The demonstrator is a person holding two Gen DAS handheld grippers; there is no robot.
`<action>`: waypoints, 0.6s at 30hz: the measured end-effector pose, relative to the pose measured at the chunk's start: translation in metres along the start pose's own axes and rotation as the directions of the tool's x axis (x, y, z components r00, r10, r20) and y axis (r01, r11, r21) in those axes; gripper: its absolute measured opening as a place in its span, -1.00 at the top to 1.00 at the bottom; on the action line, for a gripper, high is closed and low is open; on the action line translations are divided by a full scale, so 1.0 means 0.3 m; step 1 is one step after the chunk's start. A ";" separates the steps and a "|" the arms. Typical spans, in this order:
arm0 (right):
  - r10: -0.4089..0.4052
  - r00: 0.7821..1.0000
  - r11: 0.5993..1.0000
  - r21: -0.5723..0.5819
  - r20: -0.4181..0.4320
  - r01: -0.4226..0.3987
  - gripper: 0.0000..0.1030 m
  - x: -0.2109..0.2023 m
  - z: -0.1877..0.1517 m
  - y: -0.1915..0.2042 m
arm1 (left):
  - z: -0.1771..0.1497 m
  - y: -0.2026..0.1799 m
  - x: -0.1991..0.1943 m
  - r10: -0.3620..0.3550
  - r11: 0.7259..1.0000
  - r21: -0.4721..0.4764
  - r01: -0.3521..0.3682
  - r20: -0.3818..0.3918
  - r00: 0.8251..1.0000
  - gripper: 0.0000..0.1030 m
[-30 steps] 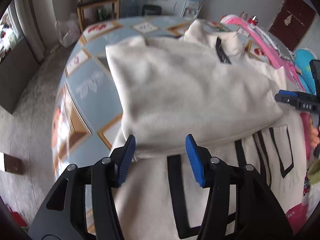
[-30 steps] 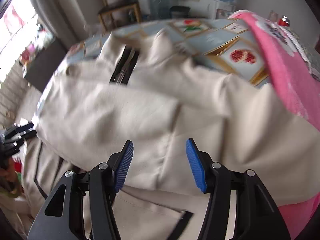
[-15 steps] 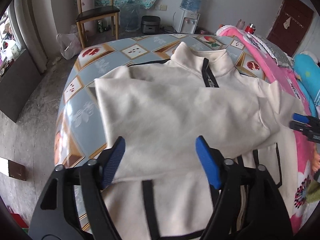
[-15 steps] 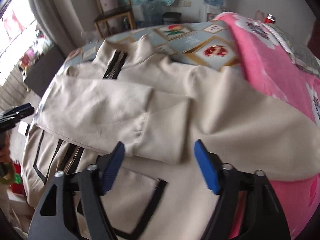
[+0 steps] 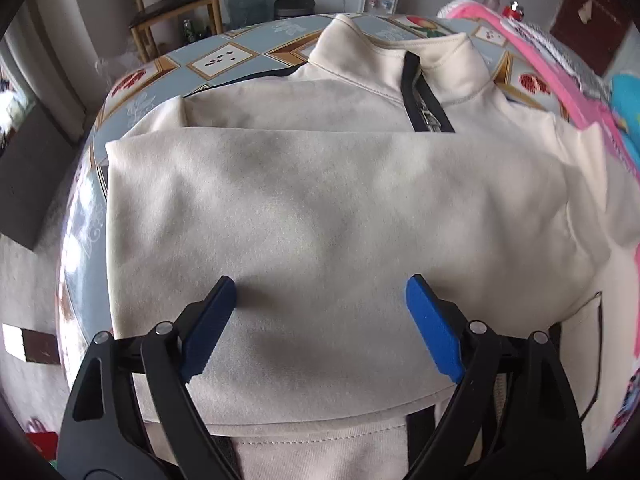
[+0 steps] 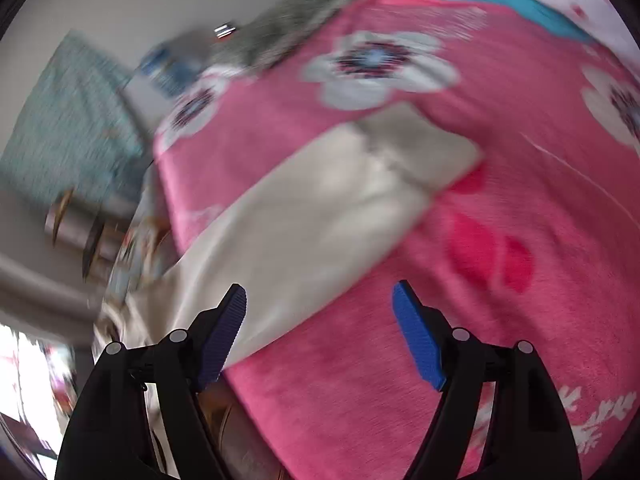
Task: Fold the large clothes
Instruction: 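Lift the sleeve cuff with the right tool over the pink bed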
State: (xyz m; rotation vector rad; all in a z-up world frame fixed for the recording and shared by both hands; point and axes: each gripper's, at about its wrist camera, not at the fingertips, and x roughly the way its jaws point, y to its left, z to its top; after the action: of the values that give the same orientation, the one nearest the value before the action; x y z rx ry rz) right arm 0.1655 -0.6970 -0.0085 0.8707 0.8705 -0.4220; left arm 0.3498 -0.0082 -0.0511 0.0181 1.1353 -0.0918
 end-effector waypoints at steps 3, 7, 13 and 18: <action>-0.005 1.000 0.996 0.094 -0.003 0.005 -0.33 0.071 0.051 -0.076 | -0.004 0.002 -0.002 -0.004 1.000 0.016 0.004 0.005 1.000 -0.63; 0.008 1.000 0.979 0.202 -0.003 -0.007 -0.10 0.187 0.108 -0.127 | -0.002 0.021 -0.009 -0.033 0.999 0.003 0.033 0.002 0.999 -0.63; -0.055 0.995 0.978 0.205 0.079 0.038 0.72 0.217 0.135 -0.122 | 0.003 0.030 -0.009 -0.051 0.999 -0.016 0.051 0.000 0.999 -0.63; -0.063 0.979 0.997 0.065 0.192 0.051 0.80 0.078 0.150 0.020 | 0.003 0.013 -0.006 -0.015 1.000 0.022 0.016 -0.013 1.000 -0.63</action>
State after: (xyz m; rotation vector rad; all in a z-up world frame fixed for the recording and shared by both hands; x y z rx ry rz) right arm 0.2051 -0.7291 -0.0091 0.8453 0.7074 -0.5752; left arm 0.3501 -0.0044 -0.0493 0.0297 1.1469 -0.1181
